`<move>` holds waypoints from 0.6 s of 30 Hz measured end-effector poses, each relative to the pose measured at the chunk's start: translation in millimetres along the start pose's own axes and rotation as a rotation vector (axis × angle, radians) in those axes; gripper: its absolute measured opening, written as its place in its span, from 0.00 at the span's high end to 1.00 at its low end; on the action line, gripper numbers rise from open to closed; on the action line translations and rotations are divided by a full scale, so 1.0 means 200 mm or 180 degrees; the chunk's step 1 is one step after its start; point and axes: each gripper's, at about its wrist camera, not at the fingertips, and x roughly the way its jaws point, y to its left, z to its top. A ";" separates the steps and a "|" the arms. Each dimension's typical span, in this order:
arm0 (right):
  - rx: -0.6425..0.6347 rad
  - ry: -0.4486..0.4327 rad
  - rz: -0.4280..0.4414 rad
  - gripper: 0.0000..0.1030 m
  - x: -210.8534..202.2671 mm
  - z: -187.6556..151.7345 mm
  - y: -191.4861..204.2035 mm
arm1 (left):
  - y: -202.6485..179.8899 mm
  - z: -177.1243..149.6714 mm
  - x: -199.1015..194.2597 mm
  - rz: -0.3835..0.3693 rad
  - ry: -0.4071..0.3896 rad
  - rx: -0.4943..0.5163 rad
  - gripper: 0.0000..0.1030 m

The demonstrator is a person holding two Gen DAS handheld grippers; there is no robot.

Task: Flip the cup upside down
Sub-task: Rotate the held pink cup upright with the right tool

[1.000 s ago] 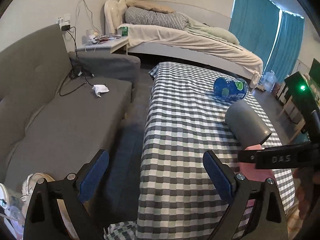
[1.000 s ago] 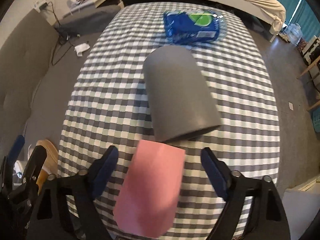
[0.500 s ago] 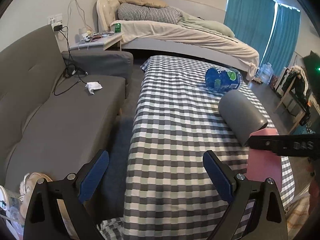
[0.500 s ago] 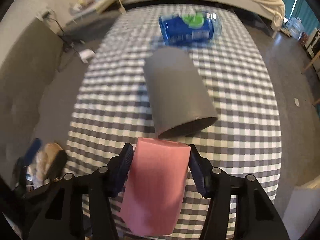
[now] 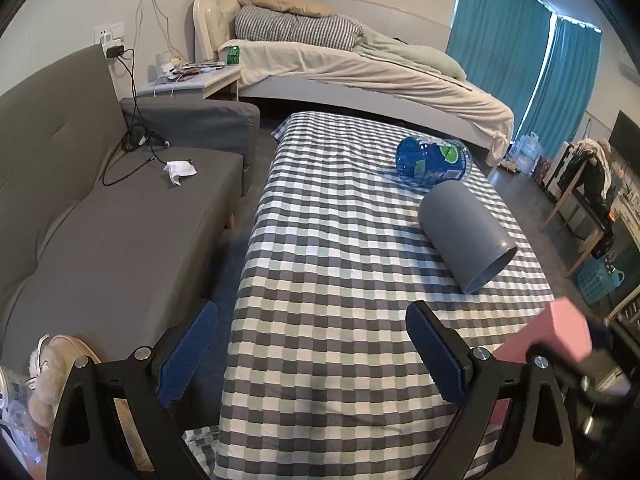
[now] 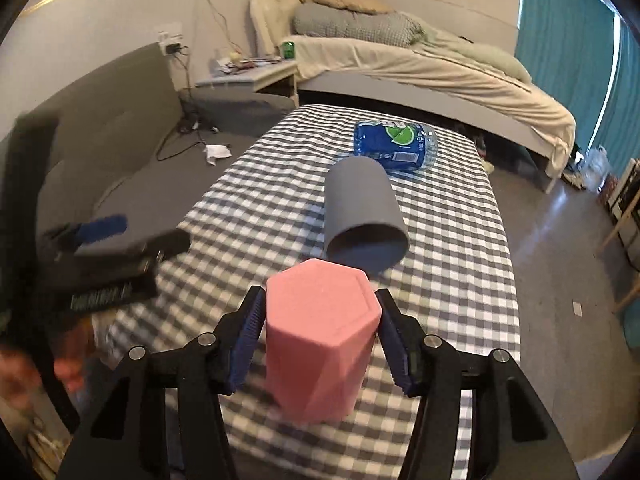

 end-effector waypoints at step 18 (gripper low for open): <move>0.0257 0.0173 0.0138 0.38 0.11 -0.19 -0.05 | -0.09 -0.19 -0.02 0.0303 0.0133 0.0214 0.05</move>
